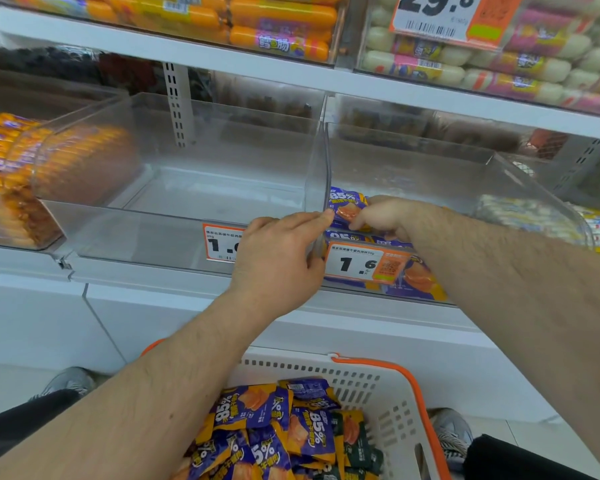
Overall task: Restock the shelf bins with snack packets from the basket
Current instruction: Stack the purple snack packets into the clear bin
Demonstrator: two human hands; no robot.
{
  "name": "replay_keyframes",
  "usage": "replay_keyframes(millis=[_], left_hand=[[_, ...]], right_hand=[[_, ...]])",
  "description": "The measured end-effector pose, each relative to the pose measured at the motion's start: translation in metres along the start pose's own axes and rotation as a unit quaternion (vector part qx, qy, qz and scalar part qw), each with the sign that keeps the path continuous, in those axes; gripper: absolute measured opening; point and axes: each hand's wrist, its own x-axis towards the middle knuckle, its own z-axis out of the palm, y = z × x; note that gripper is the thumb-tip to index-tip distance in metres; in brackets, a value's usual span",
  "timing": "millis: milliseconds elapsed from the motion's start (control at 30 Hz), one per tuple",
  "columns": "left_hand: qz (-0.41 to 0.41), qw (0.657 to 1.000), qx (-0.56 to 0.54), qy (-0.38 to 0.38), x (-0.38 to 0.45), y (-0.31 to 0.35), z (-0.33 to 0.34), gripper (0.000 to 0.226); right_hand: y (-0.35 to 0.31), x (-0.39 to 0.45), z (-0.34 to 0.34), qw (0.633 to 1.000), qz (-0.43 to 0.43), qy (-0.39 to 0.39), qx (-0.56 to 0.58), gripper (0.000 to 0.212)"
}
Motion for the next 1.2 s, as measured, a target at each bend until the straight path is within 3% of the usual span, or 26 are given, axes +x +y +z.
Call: replay_keyframes(millis=[133,200,267,333,400,467,533,600,667,767,867,967,1100,1200], left_hand=[[0.011,0.997,-0.047,0.054,0.001,0.001,-0.007,0.052],[0.008,0.993,-0.072,0.092,0.002,0.001,-0.011,0.048],[0.019,0.99,-0.078,0.116,0.0,0.002,-0.013,0.036],[0.028,0.991,-0.096,0.088,-0.004,0.006,-0.013,0.026],[0.027,0.994,-0.095,-0.048,-0.013,0.01,-0.01,0.022],[0.028,0.965,-0.058,-0.256,-0.026,0.01,0.0,0.026],[0.013,0.906,-0.011,-0.423,-0.039,0.008,0.01,0.033],[-0.015,0.849,0.017,-0.528,-0.053,0.004,0.02,0.033],[-0.032,0.816,0.04,-0.575,-0.065,-0.002,0.032,0.019],[-0.04,0.802,0.065,-0.593,-0.073,-0.008,0.04,0.011],[-0.047,0.801,0.065,-0.593,-0.075,-0.012,0.043,0.026],[-0.052,0.801,0.058,-0.594,-0.075,-0.014,0.043,0.036],[-0.057,0.803,0.049,-0.591,-0.072,-0.012,0.04,0.039],[-0.057,0.807,0.05,-0.586,-0.071,-0.011,0.042,0.038]], right_hand=[[-0.004,-0.012,-0.006,0.996,-0.024,0.051,-0.073,0.05],[-0.009,-0.025,-0.01,0.987,-0.058,0.11,-0.1,0.042],[-0.012,-0.047,-0.013,0.966,-0.105,0.206,-0.119,0.023],[-0.012,-0.07,-0.009,0.916,-0.189,0.333,-0.12,0.013],[-0.004,-0.09,0.0,0.819,-0.333,0.456,-0.101,0.011],[0.009,-0.11,0.015,0.723,-0.456,0.513,-0.077,0.008],[0.027,-0.126,0.042,0.691,-0.512,0.507,-0.059,0.007],[0.048,-0.131,0.079,0.725,-0.507,0.465,-0.021,0.008],[0.076,-0.127,0.122,0.797,-0.458,0.394,0.017,0.013],[0.124,-0.114,0.179,0.91,-0.333,0.246,-0.023,0.017],[0.165,-0.102,0.218,0.98,-0.146,0.122,-0.048,0.017],[0.18,-0.102,0.241,0.997,-0.038,0.051,-0.032,0.01],[0.178,-0.105,0.257,0.998,-0.038,0.037,-0.019,0.019],[0.17,-0.103,0.264,0.998,-0.019,0.039,0.055,0.027]])
